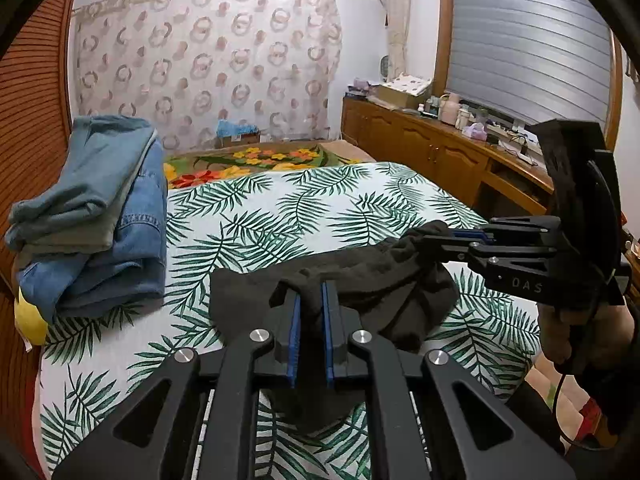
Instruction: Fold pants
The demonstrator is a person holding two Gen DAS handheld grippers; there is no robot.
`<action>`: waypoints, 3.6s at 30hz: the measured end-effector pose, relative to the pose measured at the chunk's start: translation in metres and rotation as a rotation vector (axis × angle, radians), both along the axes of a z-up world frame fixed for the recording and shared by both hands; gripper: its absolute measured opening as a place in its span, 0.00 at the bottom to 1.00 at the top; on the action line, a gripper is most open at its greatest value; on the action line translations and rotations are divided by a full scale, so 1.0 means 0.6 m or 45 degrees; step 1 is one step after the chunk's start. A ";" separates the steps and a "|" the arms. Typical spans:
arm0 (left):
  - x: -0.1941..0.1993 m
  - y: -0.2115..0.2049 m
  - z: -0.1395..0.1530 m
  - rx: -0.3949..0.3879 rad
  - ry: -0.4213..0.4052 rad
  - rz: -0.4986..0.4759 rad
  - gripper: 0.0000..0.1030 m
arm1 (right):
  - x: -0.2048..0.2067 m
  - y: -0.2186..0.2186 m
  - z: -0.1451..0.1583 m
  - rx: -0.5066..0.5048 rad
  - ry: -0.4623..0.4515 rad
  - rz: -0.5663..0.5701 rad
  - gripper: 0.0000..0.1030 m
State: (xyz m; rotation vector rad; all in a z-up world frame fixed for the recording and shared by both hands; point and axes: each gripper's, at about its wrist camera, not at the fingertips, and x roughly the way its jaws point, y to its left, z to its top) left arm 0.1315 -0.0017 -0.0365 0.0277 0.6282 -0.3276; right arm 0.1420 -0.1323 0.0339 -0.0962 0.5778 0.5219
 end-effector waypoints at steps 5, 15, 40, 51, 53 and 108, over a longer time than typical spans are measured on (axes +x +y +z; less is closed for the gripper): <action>0.003 0.003 -0.006 0.012 0.008 0.013 0.17 | 0.016 0.004 0.002 -0.006 0.014 -0.006 0.12; 0.005 0.034 -0.019 -0.044 0.019 0.062 0.75 | 0.032 0.015 -0.002 -0.040 -0.010 -0.015 0.18; -0.041 0.006 -0.071 -0.025 0.136 -0.035 0.48 | -0.017 -0.058 -0.041 -0.044 0.128 -0.050 0.29; -0.042 -0.004 -0.094 0.018 0.184 -0.038 0.35 | 0.004 -0.045 -0.064 -0.078 0.169 -0.040 0.29; -0.042 -0.005 -0.096 0.021 0.185 -0.034 0.35 | 0.009 -0.046 -0.066 -0.070 0.178 -0.039 0.29; -0.113 0.013 -0.059 0.061 0.113 -0.008 0.09 | -0.136 -0.098 -0.047 -0.033 0.128 0.006 0.05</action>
